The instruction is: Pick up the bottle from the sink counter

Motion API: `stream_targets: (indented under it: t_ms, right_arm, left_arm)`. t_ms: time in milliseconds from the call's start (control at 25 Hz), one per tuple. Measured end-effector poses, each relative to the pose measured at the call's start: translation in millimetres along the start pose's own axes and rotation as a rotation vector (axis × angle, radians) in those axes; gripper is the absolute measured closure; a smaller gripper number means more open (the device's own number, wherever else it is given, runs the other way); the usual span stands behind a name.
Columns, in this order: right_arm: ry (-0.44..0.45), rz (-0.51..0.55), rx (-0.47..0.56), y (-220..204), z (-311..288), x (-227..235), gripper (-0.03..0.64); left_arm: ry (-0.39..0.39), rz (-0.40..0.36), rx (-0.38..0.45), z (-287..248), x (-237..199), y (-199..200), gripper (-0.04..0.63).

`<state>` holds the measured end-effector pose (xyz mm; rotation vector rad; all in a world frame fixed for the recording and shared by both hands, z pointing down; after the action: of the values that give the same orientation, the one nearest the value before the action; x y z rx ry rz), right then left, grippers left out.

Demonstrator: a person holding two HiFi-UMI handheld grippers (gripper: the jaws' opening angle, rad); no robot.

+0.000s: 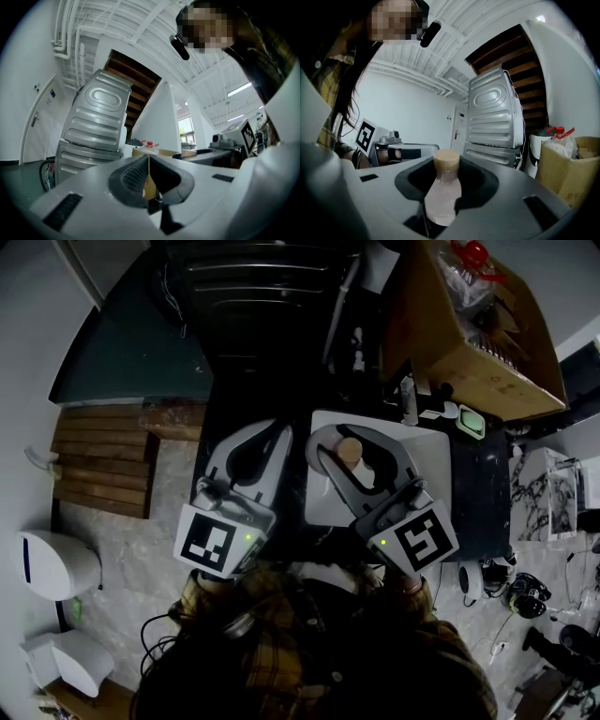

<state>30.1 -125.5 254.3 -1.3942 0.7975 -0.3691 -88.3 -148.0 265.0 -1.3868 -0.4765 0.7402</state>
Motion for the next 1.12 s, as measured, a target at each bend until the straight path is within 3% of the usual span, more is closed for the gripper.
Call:
stream_targets:
  t_ms: [160, 400, 600, 680, 1120]
  right_arm:
    - [0.006, -0.003, 0.0, -0.6, -2.1, 0.6, 0.477]
    - [0.007, 0.003, -0.009, -2.7, -3.8, 0.6, 0.477]
    - [0.003, 0.0, -0.011, -2.9, -1.0, 3.0, 0.477]
    - [0.005, 0.004, -0.008, -1.9, -0.4, 2.8, 0.477]
    - [0.003, 0.006, -0.003, -1.5, 3.5, 5.8, 0.477]
  left_arm:
    - [-0.003, -0.015, -0.007, -1.4, -1.1, -0.3, 0.572]
    - [0.0, 0.029, -0.03, -3.2, 0.1, 1.4, 0.572]
    - [-0.016, 0.026, 0.01, -6.8, -0.2, 6.9, 0.572]
    - [0.009, 0.035, -0.02, -5.5, 0.5, 5.3, 0.572]
    - [0.019, -0.019, -0.058, -3.8, 5.8, 2.6, 0.572]
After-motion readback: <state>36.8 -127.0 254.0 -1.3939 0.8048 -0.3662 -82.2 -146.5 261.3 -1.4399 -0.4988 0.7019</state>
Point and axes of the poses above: the fingertips, and each gripper's own axes: z backward along the fingers, x to its right, y out of its top, the point moved 5 cm from there along z, backward along the fingers, and after that the axes turned 8 degrees about z, right-handed, at the moved point
